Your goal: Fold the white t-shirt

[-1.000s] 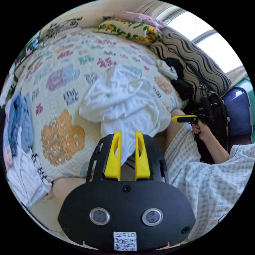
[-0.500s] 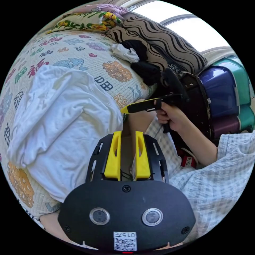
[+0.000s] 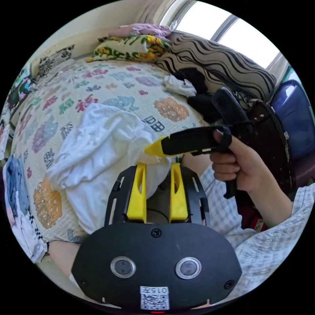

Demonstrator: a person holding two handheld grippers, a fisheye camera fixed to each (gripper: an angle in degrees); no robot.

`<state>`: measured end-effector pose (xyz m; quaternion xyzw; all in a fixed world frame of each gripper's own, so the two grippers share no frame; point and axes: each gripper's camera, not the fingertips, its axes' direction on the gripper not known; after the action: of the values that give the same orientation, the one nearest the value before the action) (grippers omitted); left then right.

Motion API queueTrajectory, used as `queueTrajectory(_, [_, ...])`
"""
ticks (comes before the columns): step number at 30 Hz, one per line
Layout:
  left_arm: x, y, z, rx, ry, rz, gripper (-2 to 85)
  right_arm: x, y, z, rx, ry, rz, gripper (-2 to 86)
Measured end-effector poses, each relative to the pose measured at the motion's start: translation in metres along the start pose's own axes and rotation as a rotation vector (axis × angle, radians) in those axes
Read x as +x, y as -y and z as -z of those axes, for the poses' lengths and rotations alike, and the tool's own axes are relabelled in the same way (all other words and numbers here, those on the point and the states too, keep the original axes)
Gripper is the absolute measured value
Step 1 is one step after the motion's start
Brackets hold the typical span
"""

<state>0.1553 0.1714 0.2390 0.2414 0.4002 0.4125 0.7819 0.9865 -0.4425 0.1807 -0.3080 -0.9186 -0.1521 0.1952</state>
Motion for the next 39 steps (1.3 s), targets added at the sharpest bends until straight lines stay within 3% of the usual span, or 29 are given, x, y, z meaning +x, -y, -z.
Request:
queueTrajectory(3, [0.004, 0.001, 0.026, 0.051, 0.063, 0.017, 2.1, -0.029, -0.004, -0.022, -0.018, 0.038, 0.061, 1.1])
queueTrajectory(10, [-0.013, -0.013, 0.095, 0.110, 0.100, 0.137, -0.1, -0.087, -0.015, -0.039, -0.004, -0.074, 0.261, 3.2])
queueTrajectory(15, [-0.027, -0.017, 0.145, 0.154, 0.074, 0.243, -0.3, -0.142, -0.021, -0.093, -0.150, -0.553, 0.459, 8.6])
queueTrajectory(21, [-0.012, 0.003, 0.174, 0.168, 0.017, 0.287, -0.2, -0.207, -0.046, -0.204, -0.347, -0.875, 0.815, 9.1])
queueTrajectory(26, [0.003, 0.017, 0.189, 0.164, -0.039, 0.323, -0.2, -0.234, -0.047, -0.262, -0.427, -1.053, 0.937, 8.5])
queueTrajectory(31, [0.019, 0.024, 0.206, 0.173, -0.062, 0.377, -0.3, -0.258, -0.036, -0.280, -0.543, -1.015, 0.945, 4.6])
queueTrajectory(39, [0.095, 0.057, 0.298, 0.295, 0.101, 0.241, -0.4, -0.396, -0.035, -0.178, -0.184, -0.902, 0.854, 1.3])
